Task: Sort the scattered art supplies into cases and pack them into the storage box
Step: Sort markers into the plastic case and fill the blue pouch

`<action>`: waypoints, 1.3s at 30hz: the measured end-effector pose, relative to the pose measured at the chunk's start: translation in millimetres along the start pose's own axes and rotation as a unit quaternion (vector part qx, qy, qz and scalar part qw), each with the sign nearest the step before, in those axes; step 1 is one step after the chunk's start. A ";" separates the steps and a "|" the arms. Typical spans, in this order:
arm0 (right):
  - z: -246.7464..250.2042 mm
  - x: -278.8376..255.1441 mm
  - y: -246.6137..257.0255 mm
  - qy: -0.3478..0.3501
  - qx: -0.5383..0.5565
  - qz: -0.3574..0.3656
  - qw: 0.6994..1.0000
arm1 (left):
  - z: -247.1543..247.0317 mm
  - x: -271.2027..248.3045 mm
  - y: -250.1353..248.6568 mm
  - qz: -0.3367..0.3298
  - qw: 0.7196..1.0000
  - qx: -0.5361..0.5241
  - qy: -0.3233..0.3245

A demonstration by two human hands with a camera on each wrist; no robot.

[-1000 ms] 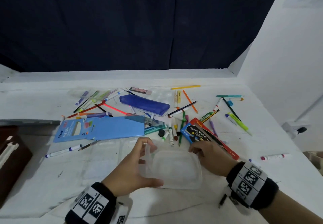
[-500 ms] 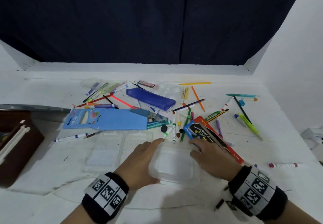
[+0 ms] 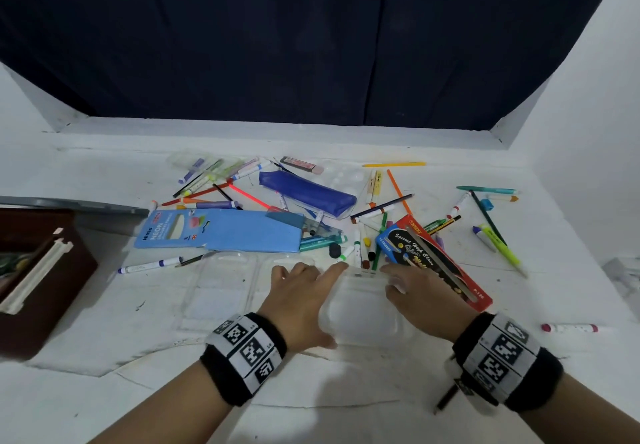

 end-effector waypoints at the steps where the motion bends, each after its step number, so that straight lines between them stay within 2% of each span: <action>1: 2.1 1.9 0.2 -0.002 -0.010 -0.003 1.000 | 2.1 2.7 0.3 0.002 1.000 -0.006 0.000; 9: 7.3 10.6 7.4 0.018 -0.095 -0.010 0.995 | 4.5 5.8 4.9 0.001 1.000 -0.021 -0.006; 12: 13.2 9.5 20.0 -0.019 -0.123 0.002 0.992 | 2.4 -0.8 11.0 -0.007 0.999 -0.030 0.014; 16: 22.6 13.2 48.1 -0.075 -0.117 0.052 0.989 | 10.3 -16.8 30.8 -0.019 0.996 -0.087 0.029; 18: 28.4 17.6 65.9 -0.086 -0.117 0.086 0.986 | 24.3 -27.7 53.1 -0.019 0.993 -0.118 -0.005; 22: 35.0 35.8 107.7 -0.071 -0.154 0.173 0.970 | 53.5 -44.9 137.1 0.022 0.977 -0.168 -0.126; 24: 32.6 53.6 126.6 -0.045 -0.171 0.219 0.960 | 68.3 -47.6 184.6 0.059 0.963 -0.168 -0.204; 26: 29.6 74.2 145.4 -0.022 -0.181 0.258 0.949 | 81.4 -45.6 224.6 0.126 0.953 -0.145 -0.234; 27: 26.6 83.9 154.7 -0.013 -0.185 0.274 0.944 | 83.7 -41.8 241.3 0.164 0.952 -0.135 -0.219; 29: 18.2 101.5 173.3 -0.003 -0.192 0.310 0.931 | 77.2 -28.8 269.6 0.227 0.955 -0.126 -0.143; 31: 6.3 118.1 188.6 0.006 -0.203 0.330 0.922 | 69.5 -15.0 283.1 0.248 0.962 -0.095 -0.071; 34: -15.1 141.3 207.4 0.029 -0.249 0.341 0.906 | 61.4 0.8 293.5 0.245 0.968 -0.062 -0.001; 39: -32.1 182.1 197.6 0.052 -0.366 0.190 0.910 | 61.0 12.3 304.8 0.223 0.974 -0.041 0.016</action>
Point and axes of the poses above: each hand's wrist, its own x-axis towards the middle knuckle, its own z-axis out of the back of the hand, y = z × x, the point moved 9 cm from there along x, towards the middle knuckle, and after that the axes turned 13 degrees about y, right-handed, at the moved point
